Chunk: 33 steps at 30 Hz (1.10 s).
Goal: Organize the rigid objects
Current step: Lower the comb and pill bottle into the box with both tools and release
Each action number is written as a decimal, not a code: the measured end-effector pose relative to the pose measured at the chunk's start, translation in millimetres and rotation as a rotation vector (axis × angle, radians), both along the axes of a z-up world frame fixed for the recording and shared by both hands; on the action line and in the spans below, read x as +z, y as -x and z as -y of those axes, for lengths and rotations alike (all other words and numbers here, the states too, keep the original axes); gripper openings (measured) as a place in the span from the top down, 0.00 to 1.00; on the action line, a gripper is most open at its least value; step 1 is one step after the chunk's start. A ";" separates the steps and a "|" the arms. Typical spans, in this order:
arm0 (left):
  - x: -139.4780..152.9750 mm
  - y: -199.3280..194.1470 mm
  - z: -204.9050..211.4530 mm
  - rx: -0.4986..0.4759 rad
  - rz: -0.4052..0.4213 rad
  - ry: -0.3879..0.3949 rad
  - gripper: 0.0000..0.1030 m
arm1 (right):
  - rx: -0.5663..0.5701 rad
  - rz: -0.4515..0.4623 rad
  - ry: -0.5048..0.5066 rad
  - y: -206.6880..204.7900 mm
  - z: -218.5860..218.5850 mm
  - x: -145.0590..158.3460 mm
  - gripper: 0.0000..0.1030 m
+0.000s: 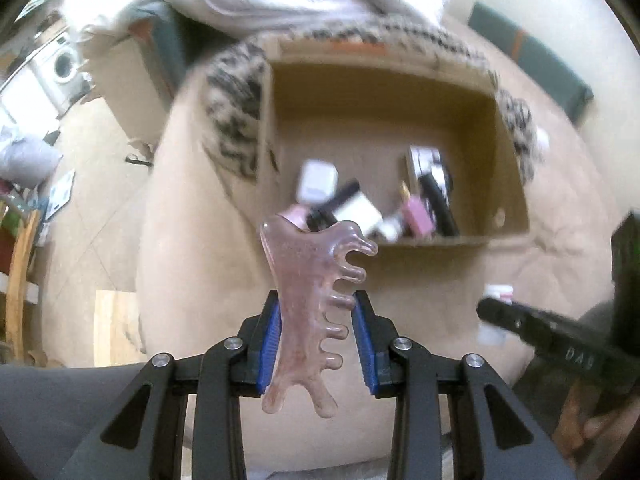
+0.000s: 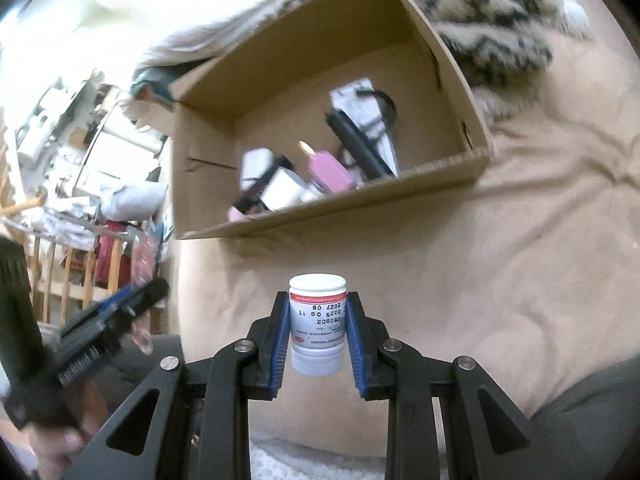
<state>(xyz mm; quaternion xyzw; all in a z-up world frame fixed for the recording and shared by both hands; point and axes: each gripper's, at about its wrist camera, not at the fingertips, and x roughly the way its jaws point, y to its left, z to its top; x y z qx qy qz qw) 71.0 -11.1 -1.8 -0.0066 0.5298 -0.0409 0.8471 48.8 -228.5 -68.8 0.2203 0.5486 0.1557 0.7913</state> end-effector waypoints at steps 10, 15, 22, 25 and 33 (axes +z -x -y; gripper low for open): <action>42.0 -37.6 -2.5 0.037 0.136 0.014 0.70 | -0.003 0.154 0.101 -42.9 9.4 47.4 0.72; 36.1 -62.9 16.7 0.008 0.154 -0.004 0.70 | -0.018 0.183 0.198 -76.4 13.5 47.9 0.72; -2.4 -96.9 41.3 -0.039 0.128 -0.062 0.69 | -0.042 0.122 0.242 -96.2 19.0 8.8 0.72; -19.6 -106.9 42.5 -0.033 0.107 -0.072 0.69 | -0.045 0.107 0.258 -97.3 19.0 2.3 0.72; -59.3 -116.1 36.2 0.001 0.071 -0.058 0.69 | -0.043 0.043 0.252 -104.0 17.6 -15.1 0.72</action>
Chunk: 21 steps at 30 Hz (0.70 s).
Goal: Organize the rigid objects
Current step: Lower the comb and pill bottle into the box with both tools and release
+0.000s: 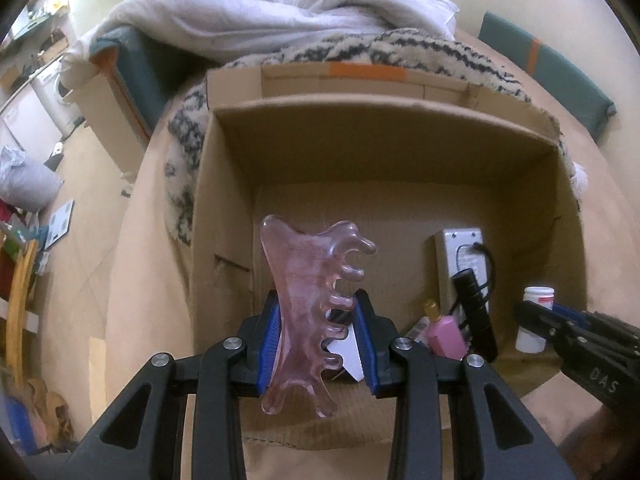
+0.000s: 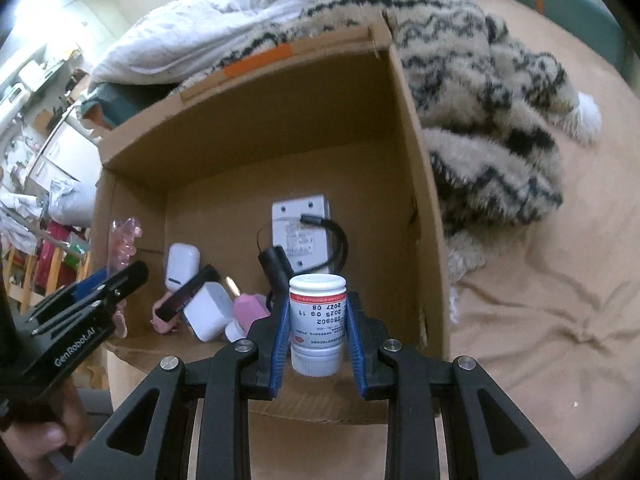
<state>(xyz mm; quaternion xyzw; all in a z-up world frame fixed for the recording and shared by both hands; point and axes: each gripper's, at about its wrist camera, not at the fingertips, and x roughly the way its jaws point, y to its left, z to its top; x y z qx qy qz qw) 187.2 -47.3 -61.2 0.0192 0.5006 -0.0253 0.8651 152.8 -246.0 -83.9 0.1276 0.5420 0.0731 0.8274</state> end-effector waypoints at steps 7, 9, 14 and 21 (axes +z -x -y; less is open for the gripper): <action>-7.4 -1.7 -1.2 0.019 -0.002 -0.018 0.69 | 0.024 0.021 0.105 -1.6 -12.6 -1.3 0.72; -8.9 -2.7 -2.9 0.031 -0.012 -0.017 0.69 | 0.028 0.023 0.115 -2.7 -14.3 -1.4 0.72; -9.8 -3.6 -5.5 0.045 -0.027 -0.021 0.69 | 0.017 0.026 0.096 -4.3 -11.3 -1.0 0.72; -5.6 -3.6 -9.5 0.060 -0.030 0.006 0.69 | -0.009 0.033 0.063 -3.3 -5.0 0.5 0.72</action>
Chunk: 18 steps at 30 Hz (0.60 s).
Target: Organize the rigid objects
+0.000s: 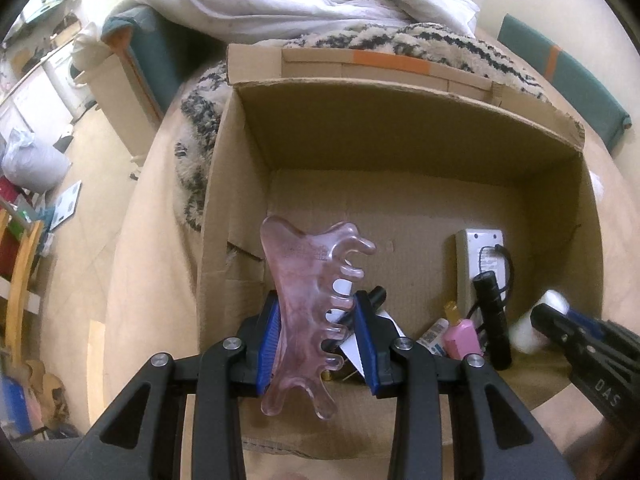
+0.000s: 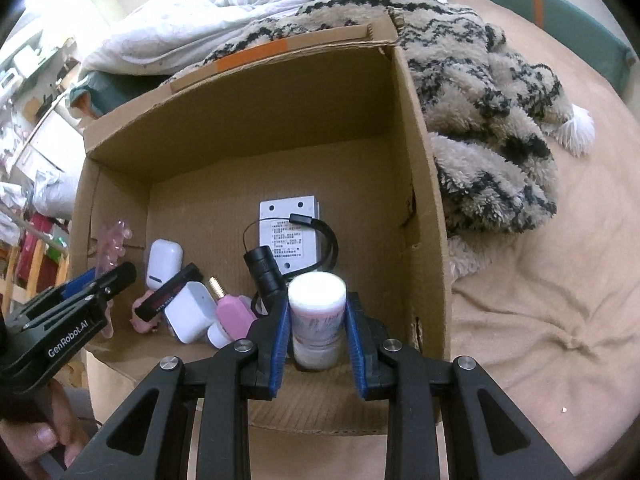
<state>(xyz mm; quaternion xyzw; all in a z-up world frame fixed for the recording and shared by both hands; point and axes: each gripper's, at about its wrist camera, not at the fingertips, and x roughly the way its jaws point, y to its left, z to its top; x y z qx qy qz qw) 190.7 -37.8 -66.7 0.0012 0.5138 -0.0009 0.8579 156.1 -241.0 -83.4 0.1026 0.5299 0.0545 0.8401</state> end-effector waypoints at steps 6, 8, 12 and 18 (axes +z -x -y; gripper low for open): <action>4.0 1.3 1.1 -0.008 -0.004 0.025 0.61 | -0.028 0.019 -0.044 2.0 6.2 5.7 0.70; 9.1 3.4 0.8 -0.011 0.011 0.046 0.37 | -0.035 0.046 -0.069 4.0 7.9 11.5 0.38; 24.7 10.5 -1.7 -0.015 0.058 0.089 0.16 | -0.026 0.117 -0.107 10.3 8.2 26.5 0.26; 52.4 24.4 -10.4 -0.014 0.114 0.119 0.08 | -0.021 0.212 -0.105 24.6 7.9 48.9 0.00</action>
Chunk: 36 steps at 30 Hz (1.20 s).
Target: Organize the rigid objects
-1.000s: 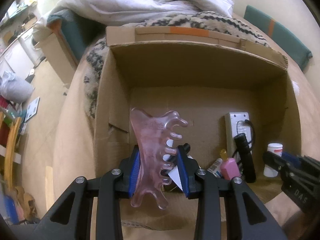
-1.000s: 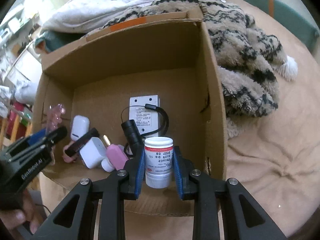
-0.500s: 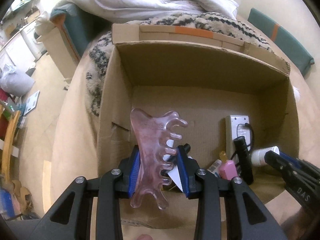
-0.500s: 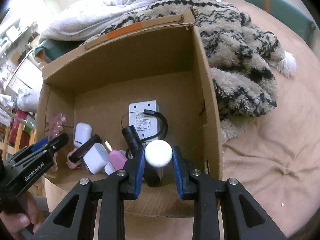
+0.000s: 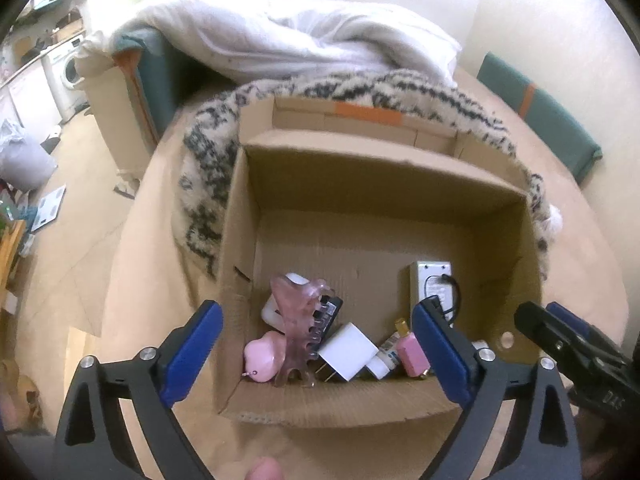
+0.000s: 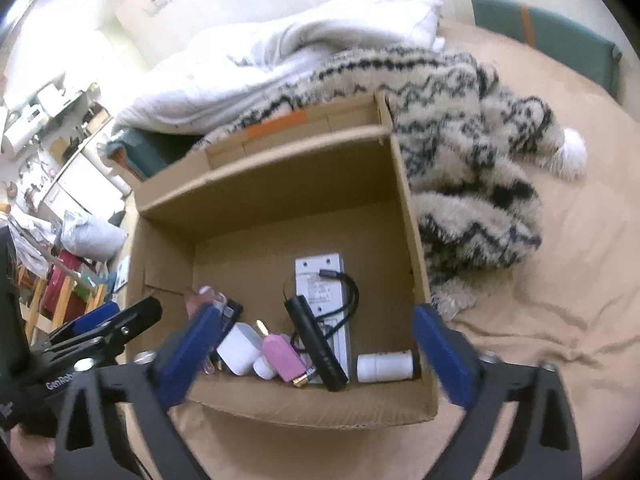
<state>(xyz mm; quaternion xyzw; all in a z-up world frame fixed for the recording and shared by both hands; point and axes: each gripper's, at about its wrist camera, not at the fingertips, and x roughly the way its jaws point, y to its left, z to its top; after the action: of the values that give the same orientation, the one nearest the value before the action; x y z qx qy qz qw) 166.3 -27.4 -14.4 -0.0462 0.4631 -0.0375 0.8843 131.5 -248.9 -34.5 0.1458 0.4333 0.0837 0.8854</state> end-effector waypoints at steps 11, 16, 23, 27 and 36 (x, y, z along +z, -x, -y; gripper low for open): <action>59.3 54.4 -14.1 0.011 0.139 -0.050 0.08 | 0.017 0.100 0.022 39.2 -4.2 44.5 0.00; 76.3 87.1 -23.4 0.047 0.212 -0.084 0.08 | 0.048 0.158 0.046 71.9 -11.8 61.5 0.00; 75.3 124.5 -44.3 0.112 0.238 -0.060 0.08 | 0.076 0.216 0.089 107.3 -23.6 67.8 0.00; 55.7 135.9 -48.2 0.130 0.221 -0.086 0.08 | 0.086 0.241 0.133 121.1 -33.3 53.5 0.00; 29.3 132.6 -40.6 0.142 0.221 -0.150 0.08 | 0.021 0.184 0.127 103.5 -26.3 25.0 0.00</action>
<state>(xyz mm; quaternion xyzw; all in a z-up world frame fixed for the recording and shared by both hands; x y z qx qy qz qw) 33.7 13.2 15.0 -0.0083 0.3601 0.0549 0.9313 27.9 -222.6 -9.5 0.0767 0.3559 0.0786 0.9280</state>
